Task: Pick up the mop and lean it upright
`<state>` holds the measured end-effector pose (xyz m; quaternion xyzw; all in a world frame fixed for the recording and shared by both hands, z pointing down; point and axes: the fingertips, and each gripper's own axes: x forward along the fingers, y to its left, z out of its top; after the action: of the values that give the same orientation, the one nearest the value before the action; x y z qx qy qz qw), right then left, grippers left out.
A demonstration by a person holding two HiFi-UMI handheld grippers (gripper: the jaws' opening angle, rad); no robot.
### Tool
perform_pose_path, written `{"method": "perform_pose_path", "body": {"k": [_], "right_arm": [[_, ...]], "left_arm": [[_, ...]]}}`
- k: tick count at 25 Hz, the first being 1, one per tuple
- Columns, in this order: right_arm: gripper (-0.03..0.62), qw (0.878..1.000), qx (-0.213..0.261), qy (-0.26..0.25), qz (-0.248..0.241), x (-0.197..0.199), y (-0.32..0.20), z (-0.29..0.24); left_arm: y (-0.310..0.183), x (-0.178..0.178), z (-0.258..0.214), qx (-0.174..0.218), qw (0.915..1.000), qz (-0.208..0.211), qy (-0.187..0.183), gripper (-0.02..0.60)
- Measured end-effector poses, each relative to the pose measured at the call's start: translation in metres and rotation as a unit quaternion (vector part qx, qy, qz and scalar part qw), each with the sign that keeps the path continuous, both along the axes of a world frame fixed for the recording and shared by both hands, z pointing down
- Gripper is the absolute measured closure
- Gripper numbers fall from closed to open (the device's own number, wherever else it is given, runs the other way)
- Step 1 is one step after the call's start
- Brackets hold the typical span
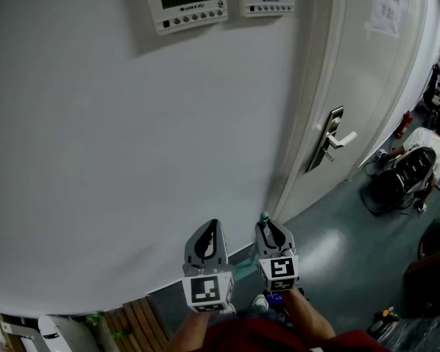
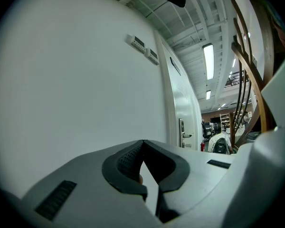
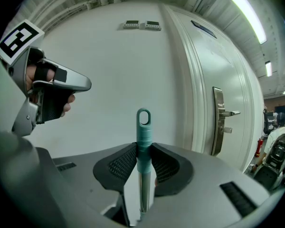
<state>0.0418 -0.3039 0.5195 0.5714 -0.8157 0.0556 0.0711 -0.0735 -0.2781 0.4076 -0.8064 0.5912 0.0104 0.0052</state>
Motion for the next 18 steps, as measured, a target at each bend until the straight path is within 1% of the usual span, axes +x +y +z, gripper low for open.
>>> {"method": "perform_pose_path", "body": {"k": [2, 6, 12, 18], "right_arm": [[0.488, 1.000, 0.013, -0.001, 0.001, 0.003, 0.002, -0.011], [0.487, 0.999, 0.047, -0.002, 0.001, 0.011, 0.006, -0.033], [0.488, 0.998, 0.069, -0.009, 0.007, 0.017, 0.019, -0.085], [0.488, 0.994, 0.109, -0.021, 0.009, 0.021, 0.031, -0.142]], "left_arm": [[0.001, 0.001, 0.002, -0.001, 1.0000, 0.002, -0.004, 0.566], [0.001, 0.005, -0.006, 0.006, 0.9999, 0.005, 0.013, 0.566], [0.000, 0.001, -0.010, 0.011, 0.9998, 0.000, 0.018, 0.566], [0.001, -0.004, -0.021, 0.023, 0.9995, -0.007, 0.020, 0.566]]}}
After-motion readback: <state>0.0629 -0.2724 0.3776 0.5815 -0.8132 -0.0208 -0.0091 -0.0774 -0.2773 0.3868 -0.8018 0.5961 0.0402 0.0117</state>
